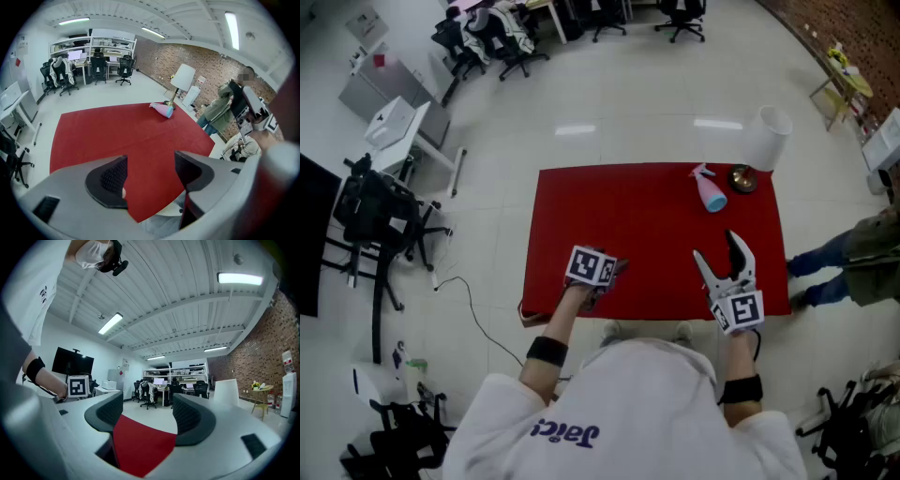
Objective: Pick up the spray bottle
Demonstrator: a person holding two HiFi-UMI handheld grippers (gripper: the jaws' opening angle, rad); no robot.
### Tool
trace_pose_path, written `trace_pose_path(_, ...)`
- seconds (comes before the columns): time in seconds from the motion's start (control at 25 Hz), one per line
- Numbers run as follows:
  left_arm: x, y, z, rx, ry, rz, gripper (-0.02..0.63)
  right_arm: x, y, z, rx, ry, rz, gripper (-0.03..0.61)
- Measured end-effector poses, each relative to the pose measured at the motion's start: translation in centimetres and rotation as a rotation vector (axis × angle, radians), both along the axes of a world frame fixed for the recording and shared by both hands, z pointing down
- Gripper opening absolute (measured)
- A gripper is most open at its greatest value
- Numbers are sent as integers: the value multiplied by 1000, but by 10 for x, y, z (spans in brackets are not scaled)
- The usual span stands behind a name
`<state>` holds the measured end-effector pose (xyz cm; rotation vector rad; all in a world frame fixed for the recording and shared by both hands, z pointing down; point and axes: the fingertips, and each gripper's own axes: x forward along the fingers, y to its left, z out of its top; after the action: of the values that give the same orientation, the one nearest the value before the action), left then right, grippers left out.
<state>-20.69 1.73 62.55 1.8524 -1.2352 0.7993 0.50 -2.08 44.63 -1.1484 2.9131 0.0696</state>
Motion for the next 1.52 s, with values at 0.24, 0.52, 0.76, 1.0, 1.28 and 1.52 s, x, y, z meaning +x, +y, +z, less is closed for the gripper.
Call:
trace_pose_path(0.24,29,-44,-13,28,12,44,319,15,-19,1,26,-12,32,336)
trace_pose_path(0.52,67,-92,-17,38,40,105,319,39,-27,14,-33,33,82,336)
trace_pose_path(0.76,104,-136,-15,31,74,138,319,62,-33,19,-53,22,132,336)
trace_pose_path(1.0,130,-187,-6,-2,110,131,319,73,-45,22,-60,9,157,336)
trace_pose_path(1.28,155,-246,13,-38,122,113,319,94,-50,36,-120,55,183,336)
trace_pose_path(1.52,167,-296,31,-66,157,48,319,108,-57,36,-121,37,200,336)
